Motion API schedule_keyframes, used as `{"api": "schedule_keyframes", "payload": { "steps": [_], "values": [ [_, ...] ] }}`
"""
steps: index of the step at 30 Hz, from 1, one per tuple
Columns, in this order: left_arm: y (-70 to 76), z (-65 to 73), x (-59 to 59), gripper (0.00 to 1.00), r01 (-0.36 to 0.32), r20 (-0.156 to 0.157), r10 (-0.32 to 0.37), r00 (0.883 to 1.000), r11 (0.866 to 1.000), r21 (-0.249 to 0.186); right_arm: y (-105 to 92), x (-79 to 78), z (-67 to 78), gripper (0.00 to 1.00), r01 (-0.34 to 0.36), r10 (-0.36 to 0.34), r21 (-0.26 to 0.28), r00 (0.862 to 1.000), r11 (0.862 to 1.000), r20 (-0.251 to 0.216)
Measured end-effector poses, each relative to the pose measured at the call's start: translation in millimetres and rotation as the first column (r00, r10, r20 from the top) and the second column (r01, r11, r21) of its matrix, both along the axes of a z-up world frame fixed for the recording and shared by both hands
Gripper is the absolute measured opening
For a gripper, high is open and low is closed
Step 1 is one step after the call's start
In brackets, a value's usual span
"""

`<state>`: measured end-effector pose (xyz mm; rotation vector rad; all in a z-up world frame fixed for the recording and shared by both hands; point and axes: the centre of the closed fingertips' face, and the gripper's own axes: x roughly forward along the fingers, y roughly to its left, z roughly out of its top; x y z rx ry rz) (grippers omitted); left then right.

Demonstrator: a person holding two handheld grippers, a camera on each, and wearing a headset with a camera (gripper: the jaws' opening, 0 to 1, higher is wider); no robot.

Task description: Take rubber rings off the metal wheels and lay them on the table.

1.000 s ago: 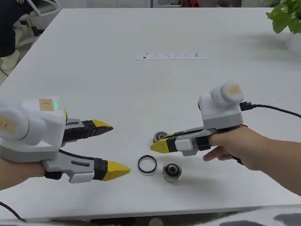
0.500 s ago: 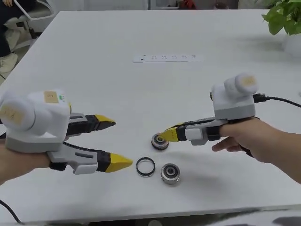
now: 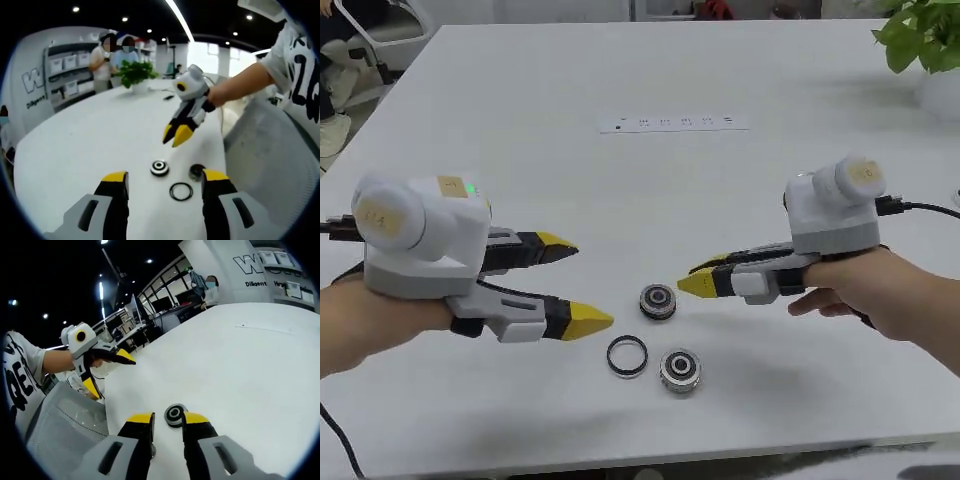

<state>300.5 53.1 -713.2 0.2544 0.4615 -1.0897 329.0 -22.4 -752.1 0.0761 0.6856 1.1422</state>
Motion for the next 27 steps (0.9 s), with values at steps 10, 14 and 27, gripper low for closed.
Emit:
{"api": "schedule_keyframes", "payload": {
  "steps": [10,14,27],
  "values": [
    [-10.3,-10.9,10.1,0.56,0.012,-0.01,-0.012,1.0,1.0,0.014,-0.4,3.5,-12.6,0.17,-0.023,0.026,-0.04,0.998,0.999,0.053],
    [-12.2,-15.2,12.5,0.55,0.018,-0.015,-0.018,1.0,1.0,0.021,-0.2,1.2,-19.8,0.18,-0.044,0.049,-0.067,0.997,0.997,0.066],
    [-21.4,-30.8,20.4,0.54,0.024,-0.027,-0.023,0.999,0.999,0.04,0.5,1.6,-42.4,0.18,-0.085,0.096,-0.125,0.991,0.989,0.09]
  ]
}}
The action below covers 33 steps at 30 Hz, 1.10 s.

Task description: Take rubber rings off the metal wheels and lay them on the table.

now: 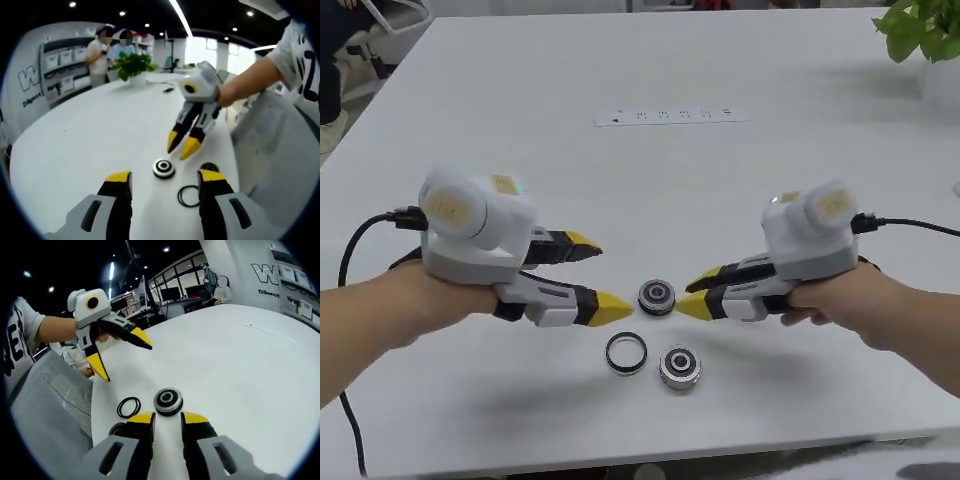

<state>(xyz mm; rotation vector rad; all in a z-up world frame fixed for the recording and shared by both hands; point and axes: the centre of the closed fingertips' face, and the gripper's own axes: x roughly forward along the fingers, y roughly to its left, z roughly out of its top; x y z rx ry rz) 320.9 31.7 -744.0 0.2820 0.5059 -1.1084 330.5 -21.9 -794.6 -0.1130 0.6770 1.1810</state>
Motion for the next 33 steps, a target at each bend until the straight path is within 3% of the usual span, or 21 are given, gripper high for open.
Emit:
{"api": "schedule_keyframes", "payload": {
  "steps": [12,33],
  "values": [
    [-5.4,-15.9,6.2,0.5,-0.003,-0.022,0.003,1.0,1.0,0.014,0.9,2.3,-9.1,0.18,-0.015,0.015,-0.011,1.0,1.0,0.013],
    [-21.1,-32.1,14.6,0.37,0.0,-0.044,0.0,0.999,1.0,0.021,8.6,3.5,-11.5,0.17,-0.027,0.027,0.001,0.999,1.0,0.02]
  ]
}}
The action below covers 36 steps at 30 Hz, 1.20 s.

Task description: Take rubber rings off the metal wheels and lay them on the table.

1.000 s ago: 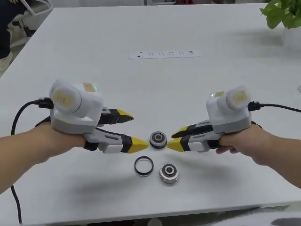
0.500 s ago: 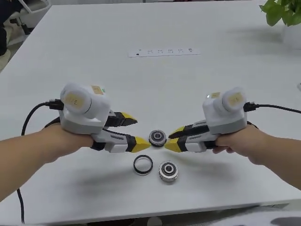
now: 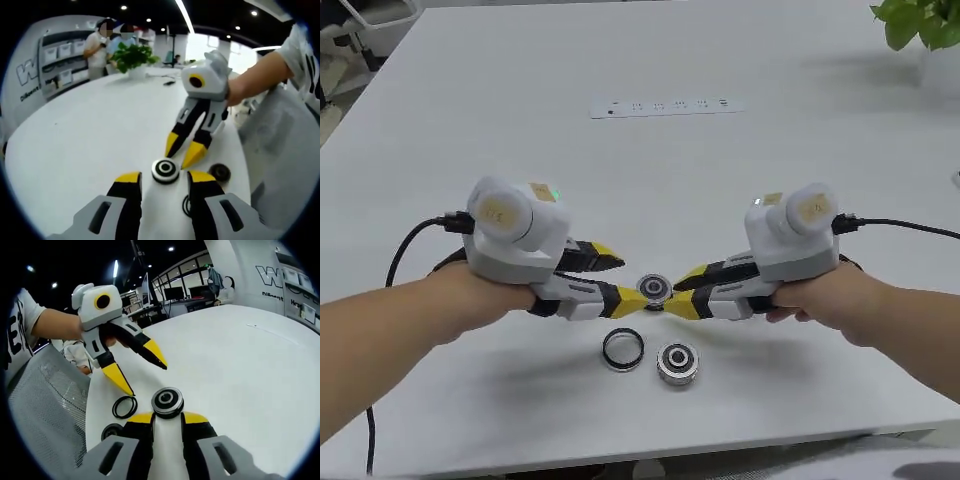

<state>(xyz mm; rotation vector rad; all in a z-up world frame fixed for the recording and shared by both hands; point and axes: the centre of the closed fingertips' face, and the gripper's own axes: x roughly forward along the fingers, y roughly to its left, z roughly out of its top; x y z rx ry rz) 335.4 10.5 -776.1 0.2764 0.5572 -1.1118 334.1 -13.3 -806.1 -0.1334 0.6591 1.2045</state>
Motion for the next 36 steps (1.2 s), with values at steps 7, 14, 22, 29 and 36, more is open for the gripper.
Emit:
{"api": "schedule_keyframes", "payload": {
  "steps": [7,14,22,29,36],
  "values": [
    [-6.2,-3.7,-0.7,0.33,0.009,-0.007,-0.009,1.0,1.0,0.01,0.2,-0.5,-0.4,0.17,-0.001,0.001,0.003,1.0,1.0,-0.002],
    [-12.5,-8.5,1.5,0.29,0.013,-0.008,-0.012,1.0,1.0,0.015,0.6,-0.3,-0.1,0.17,-0.001,0.001,0.005,1.0,1.0,0.0],
    [-17.9,-12.7,1.2,0.24,0.033,-0.01,-0.033,0.999,0.999,0.024,-0.2,-1.3,-1.1,0.17,0.0,0.0,0.004,1.0,1.0,-0.004],
    [-20.0,-15.5,3.2,0.2,0.036,-0.007,-0.036,0.999,0.999,0.038,-0.8,-1.7,-2.5,0.18,0.002,-0.002,0.005,1.0,1.0,-0.008],
    [-19.9,-17.7,8.4,0.16,0.026,0.018,-0.027,0.999,0.998,0.053,-0.2,-0.7,-2.8,0.18,0.005,-0.005,0.006,1.0,1.0,-0.009]
  ]
}}
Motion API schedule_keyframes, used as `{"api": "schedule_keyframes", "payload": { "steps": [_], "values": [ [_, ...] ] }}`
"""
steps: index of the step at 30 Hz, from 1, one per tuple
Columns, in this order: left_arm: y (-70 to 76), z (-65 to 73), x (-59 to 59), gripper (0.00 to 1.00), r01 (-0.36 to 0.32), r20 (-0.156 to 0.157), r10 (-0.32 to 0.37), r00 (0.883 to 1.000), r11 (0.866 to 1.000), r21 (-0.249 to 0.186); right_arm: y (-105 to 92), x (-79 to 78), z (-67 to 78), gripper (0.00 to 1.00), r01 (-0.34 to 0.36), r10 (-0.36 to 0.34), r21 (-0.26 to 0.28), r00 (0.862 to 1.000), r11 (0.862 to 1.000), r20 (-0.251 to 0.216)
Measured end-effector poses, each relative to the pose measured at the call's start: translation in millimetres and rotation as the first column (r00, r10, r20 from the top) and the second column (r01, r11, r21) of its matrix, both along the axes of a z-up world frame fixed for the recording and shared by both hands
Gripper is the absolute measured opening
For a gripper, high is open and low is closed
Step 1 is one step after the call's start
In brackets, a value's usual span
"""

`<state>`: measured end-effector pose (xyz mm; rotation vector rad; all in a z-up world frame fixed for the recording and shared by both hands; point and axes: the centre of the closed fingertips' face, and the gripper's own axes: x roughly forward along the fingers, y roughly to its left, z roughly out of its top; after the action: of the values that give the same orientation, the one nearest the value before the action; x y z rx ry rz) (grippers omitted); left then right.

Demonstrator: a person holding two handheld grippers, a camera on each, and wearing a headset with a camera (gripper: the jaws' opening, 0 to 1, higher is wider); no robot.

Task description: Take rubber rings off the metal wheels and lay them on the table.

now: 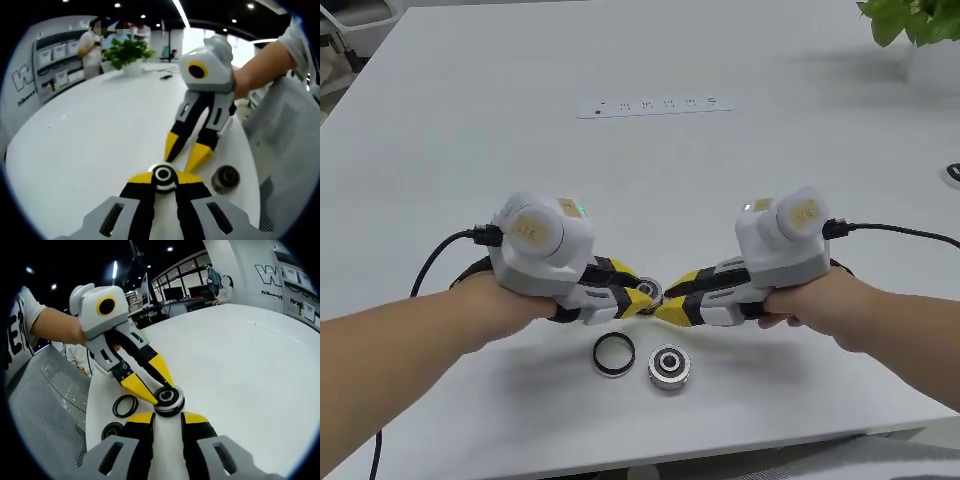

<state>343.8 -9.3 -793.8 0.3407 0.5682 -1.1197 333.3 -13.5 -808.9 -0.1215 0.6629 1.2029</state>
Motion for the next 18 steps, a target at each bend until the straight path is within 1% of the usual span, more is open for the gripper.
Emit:
{"api": "schedule_keyframes", "payload": {
  "steps": [1,3,4,13,18],
  "values": [
    [0.2,-0.3,1.4,0.15,-0.005,0.008,0.005,1.0,1.0,0.005,0.5,0.3,0.2,0.17,0.001,-0.001,0.001,1.0,1.0,0.0],
    [0.0,-0.6,1.9,0.14,-0.006,0.011,0.005,1.0,1.0,0.007,1.0,1.5,0.5,0.17,0.003,-0.003,0.002,1.0,1.0,0.004],
    [0.4,-0.8,3.1,0.14,-0.006,0.022,0.006,1.0,1.0,0.014,1.3,2.4,0.9,0.17,0.008,-0.008,0.003,1.0,1.0,0.008],
    [-1.0,0.9,0.1,0.13,-0.02,0.027,0.02,0.999,1.0,0.009,3.4,3.1,-0.2,0.16,0.002,-0.002,0.001,1.0,1.0,0.024],
    [-1.0,1.6,-1.8,0.13,-0.023,0.027,0.023,0.999,1.0,0.007,3.4,1.4,-0.5,0.14,0.004,-0.004,-0.001,1.0,1.0,0.019]
  ]
}}
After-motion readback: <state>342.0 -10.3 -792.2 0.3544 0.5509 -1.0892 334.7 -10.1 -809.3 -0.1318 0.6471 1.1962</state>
